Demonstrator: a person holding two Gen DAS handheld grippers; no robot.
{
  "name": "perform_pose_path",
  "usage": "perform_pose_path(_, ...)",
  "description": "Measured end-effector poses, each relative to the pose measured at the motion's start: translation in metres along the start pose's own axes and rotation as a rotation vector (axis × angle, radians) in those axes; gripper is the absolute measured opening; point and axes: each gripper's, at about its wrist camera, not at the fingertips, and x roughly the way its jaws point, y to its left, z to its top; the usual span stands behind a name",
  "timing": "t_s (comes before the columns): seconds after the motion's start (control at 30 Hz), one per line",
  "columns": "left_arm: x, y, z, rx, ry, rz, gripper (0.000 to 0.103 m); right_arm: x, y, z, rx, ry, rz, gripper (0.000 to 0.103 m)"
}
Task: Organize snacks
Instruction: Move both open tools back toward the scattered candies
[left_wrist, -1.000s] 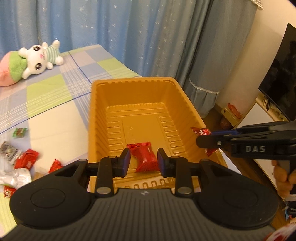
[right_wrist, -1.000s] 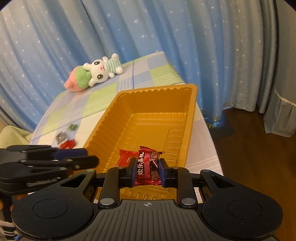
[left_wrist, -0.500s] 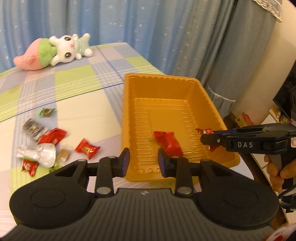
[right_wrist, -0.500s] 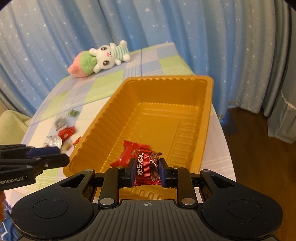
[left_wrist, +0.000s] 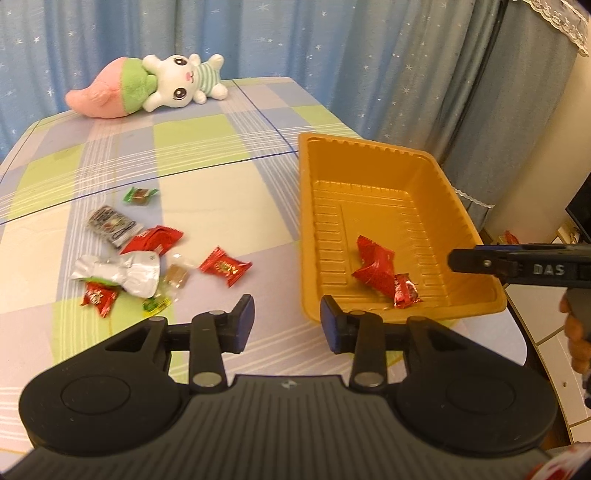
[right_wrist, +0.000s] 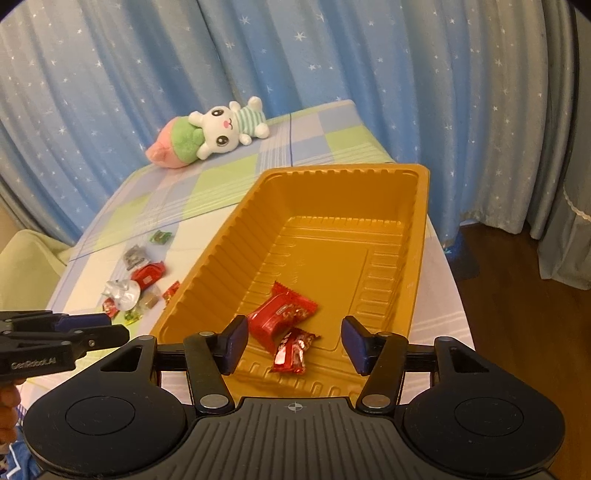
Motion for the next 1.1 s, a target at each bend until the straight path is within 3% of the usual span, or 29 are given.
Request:
perform_pose_path(0.5,-0.022,0.034,-0.016,-0.026,-0.005,0.03,0.038,-0.018,0.033,-0.025,-0.007,0.022,0.008,0.057)
perform_pose_path(1.1,-0.041,0.113,-0.016,0.048,0.021,-0.019,0.038,0.002,0.12,-0.042,0.041,0.029,-0.005,0.057)
